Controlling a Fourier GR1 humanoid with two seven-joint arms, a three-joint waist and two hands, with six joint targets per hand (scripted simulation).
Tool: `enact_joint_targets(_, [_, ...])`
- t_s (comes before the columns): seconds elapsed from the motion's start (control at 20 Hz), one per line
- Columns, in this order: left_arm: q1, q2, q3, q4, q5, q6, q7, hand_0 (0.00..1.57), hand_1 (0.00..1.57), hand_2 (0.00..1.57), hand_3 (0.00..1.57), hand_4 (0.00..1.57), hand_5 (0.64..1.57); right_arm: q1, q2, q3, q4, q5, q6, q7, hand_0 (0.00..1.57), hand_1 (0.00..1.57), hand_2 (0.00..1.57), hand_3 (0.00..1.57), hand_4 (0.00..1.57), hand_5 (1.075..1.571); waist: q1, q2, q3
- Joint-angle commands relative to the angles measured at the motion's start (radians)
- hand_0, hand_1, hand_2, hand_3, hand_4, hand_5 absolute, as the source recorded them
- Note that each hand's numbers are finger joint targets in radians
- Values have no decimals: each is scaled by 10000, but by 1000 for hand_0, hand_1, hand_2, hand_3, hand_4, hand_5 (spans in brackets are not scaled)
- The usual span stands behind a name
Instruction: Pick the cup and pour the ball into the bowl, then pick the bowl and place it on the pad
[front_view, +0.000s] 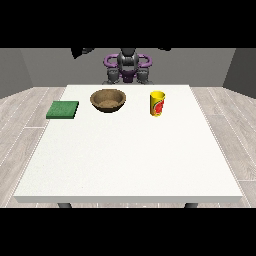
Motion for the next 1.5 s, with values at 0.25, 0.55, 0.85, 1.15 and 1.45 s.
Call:
enact_joint_targets(0.25, [-1183, 546, 789, 3, -322, -194, -544, 0, 0, 0, 0, 0, 1402, -721, 283, 493, -10, 226, 68, -339, 0, 0, 0, 0, 0, 1563, -362, 1814, 5])
enact_joint_targets(0.55, [-3315, 1007, 1710, 1416, -844, 120, -1427, 0, 0, 0, 0, 0, 1296, -2345, -112, -241, 1157, -277, 571, -1723, 0, 0, 0, 0, 0, 1563, -642, 3910, 10])
enact_joint_targets(0.85, [-4368, 1556, 2418, 2974, -792, -18, -1885, 0, 0, 0, 0, 0, 1255, -2797, -754, -677, 2321, -244, 1139, -2656, 0, 0, 0, 0, 0, 1560, -937, 4529, 11])
enact_joint_targets(1.15, [-4533, 1188, 2439, 5607, -1287, 27, -3911, 0, 0, 0, 0, 0, 1259, -2780, -703, -526, 2666, -127, 1207, -2751, 0, 0, 0, 0, 0, 1562, -1161, 3913, 6])
enact_joint_targets(1.45, [-5171, 1306, 2949, 6498, -1301, 278, -5561, 0, 0, 0, 0, 0, 1232, -3584, -1568, -1584, 3864, -783, 1820, -3479, 0, 0, 0, 0, 0, 1564, -1104, 5092, 6])
